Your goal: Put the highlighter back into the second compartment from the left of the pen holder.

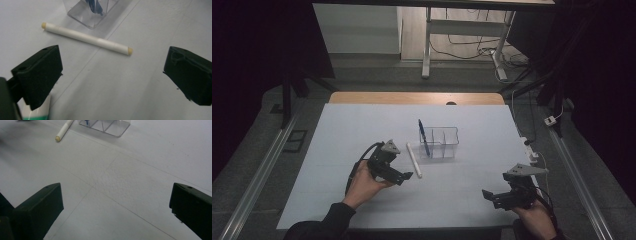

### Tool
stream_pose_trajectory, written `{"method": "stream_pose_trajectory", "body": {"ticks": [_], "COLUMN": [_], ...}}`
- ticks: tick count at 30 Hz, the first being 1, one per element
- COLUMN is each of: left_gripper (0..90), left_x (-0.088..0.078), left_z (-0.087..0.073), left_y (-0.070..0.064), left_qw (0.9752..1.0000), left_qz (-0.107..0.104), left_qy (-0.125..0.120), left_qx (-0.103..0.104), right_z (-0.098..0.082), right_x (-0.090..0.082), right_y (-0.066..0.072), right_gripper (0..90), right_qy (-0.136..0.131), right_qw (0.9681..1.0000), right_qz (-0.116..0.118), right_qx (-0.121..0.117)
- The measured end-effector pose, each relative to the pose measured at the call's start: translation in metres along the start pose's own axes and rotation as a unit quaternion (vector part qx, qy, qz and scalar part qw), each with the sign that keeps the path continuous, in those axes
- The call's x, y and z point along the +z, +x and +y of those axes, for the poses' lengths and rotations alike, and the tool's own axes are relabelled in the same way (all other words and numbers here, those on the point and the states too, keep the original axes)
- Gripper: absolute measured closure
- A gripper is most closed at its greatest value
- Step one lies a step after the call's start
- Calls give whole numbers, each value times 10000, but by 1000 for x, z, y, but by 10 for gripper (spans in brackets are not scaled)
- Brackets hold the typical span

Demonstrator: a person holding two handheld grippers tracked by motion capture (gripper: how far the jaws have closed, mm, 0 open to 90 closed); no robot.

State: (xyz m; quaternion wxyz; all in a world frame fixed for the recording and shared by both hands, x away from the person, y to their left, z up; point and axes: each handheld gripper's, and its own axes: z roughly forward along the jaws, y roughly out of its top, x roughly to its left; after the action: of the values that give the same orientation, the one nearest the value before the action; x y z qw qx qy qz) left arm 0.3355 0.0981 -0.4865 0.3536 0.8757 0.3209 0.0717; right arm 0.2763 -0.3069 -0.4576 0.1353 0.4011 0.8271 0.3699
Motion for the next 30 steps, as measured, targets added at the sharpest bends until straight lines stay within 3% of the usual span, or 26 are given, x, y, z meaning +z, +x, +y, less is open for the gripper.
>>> {"method": "stream_pose_trajectory", "body": {"ticks": [4, 10, 18, 23, 30], "left_gripper": [110, 312, 657, 879, 887], "left_x": [11, 22, 34, 42, 56], "left_z": [6, 12, 17, 22, 25], "left_y": [0, 11, 28, 39, 57], "left_qw": [10000, 9994, 9977, 9943, 9875], "left_qz": [78, 305, 545, 840, 1066], "left_qy": [49, 111, 269, 366, 666], "left_qx": [24, -106, -316, -539, -956], "right_z": [0, 0, 0, 0, 0], "right_x": [0, 0, 0, 0, 0], "right_y": [0, 0, 0, 1, 0], "right_gripper": [0, 0, 0, 0, 0], "right_qy": [-5, -4, 0, 2, 13], "right_qw": [10000, 10000, 10000, 10000, 10000], "right_qz": [-6, 7, 27, 28, 35], "right_qx": [-5, -14, -15, -19, -23]}}
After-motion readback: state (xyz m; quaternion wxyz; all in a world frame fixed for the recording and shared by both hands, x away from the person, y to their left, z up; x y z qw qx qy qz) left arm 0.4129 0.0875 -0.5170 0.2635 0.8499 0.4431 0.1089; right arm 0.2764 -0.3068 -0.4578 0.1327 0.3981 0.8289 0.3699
